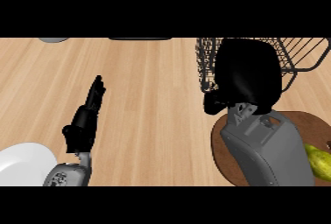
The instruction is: Pick the cupcake from the cutting board and place it in the tiered basket
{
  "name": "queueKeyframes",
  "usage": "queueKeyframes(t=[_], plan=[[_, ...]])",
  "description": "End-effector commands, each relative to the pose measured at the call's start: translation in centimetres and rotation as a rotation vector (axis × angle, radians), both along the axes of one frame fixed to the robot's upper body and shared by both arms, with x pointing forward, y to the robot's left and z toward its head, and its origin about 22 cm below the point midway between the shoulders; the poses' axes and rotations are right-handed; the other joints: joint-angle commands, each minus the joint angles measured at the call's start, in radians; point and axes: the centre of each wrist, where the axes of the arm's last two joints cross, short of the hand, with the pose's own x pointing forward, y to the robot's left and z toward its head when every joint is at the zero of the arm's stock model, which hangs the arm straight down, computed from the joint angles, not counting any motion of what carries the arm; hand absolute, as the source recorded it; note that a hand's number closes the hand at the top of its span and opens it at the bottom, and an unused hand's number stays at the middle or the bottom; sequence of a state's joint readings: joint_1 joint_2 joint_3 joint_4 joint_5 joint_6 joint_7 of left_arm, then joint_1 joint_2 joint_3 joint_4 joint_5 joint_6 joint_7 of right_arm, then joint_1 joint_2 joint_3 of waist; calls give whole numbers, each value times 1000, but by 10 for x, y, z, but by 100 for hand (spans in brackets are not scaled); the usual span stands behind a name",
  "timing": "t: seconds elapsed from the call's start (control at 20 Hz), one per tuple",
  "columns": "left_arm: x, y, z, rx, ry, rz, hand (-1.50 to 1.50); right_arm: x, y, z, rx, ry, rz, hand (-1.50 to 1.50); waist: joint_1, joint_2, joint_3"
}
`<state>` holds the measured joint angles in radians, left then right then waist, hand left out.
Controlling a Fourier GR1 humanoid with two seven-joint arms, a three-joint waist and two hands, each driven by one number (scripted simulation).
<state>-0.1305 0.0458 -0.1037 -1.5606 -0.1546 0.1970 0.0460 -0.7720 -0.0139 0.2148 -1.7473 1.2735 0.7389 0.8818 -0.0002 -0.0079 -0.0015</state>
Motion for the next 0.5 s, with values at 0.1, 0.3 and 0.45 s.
queueKeyframes(t=[0.1,0.3,0.45], plan=[[-11,1,-9,-10,5,-9,0,-10,1,73,14,-33,-137,150,7,0,0],[5,0,-1,-17,-11,-2,0,13,-12,87,191,-55,-102,150,11,7,1],[7,-3,9,-7,-4,-22,0,31,-20,89,337,-74,-125,150,23,9,1]])
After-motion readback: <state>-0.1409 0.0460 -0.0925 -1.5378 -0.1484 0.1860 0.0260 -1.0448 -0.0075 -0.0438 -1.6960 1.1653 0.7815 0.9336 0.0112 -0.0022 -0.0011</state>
